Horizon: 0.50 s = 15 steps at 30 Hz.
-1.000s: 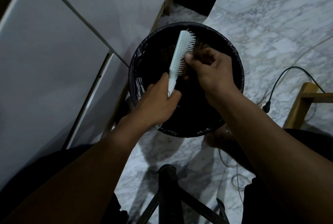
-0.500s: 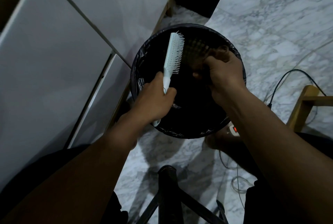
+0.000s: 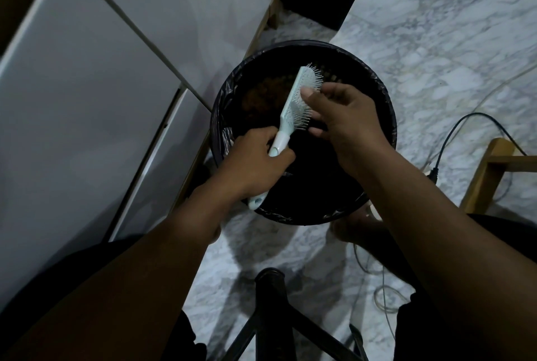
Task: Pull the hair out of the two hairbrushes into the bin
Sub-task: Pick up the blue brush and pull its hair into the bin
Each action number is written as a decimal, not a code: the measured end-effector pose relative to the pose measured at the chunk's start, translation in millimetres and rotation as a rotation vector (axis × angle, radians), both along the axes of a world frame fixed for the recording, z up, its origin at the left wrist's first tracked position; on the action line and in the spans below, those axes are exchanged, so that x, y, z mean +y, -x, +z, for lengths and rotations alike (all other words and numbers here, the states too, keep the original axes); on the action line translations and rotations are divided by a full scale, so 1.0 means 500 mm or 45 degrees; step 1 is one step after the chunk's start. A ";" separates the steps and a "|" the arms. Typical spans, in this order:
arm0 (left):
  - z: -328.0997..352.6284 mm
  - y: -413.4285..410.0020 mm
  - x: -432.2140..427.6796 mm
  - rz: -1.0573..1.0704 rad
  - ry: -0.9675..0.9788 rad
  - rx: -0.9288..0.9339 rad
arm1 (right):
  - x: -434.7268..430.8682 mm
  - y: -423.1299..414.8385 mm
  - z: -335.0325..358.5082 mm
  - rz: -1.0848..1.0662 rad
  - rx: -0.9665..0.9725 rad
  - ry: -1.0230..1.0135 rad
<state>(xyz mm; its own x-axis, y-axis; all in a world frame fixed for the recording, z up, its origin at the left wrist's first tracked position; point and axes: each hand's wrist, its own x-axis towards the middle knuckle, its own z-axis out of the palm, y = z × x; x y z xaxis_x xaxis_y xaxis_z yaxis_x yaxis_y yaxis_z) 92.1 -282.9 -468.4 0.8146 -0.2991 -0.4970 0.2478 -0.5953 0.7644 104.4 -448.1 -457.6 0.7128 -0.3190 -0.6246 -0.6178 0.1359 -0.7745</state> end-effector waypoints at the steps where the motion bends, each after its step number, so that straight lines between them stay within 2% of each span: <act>1: 0.002 0.000 -0.002 0.006 0.054 0.043 | 0.002 0.001 -0.001 -0.037 -0.040 -0.015; 7: 0.007 0.003 -0.008 -0.014 0.149 0.101 | 0.005 0.003 -0.008 -0.179 -0.144 0.084; 10: 0.009 -0.001 -0.008 0.012 0.177 0.085 | 0.008 -0.002 -0.014 -0.219 -0.080 -0.071; 12: 0.011 -0.004 -0.007 0.016 0.201 0.080 | 0.008 -0.006 -0.018 -0.137 -0.004 -0.240; 15: 0.011 -0.004 -0.005 0.000 0.184 0.055 | 0.006 -0.006 -0.021 -0.033 0.018 -0.284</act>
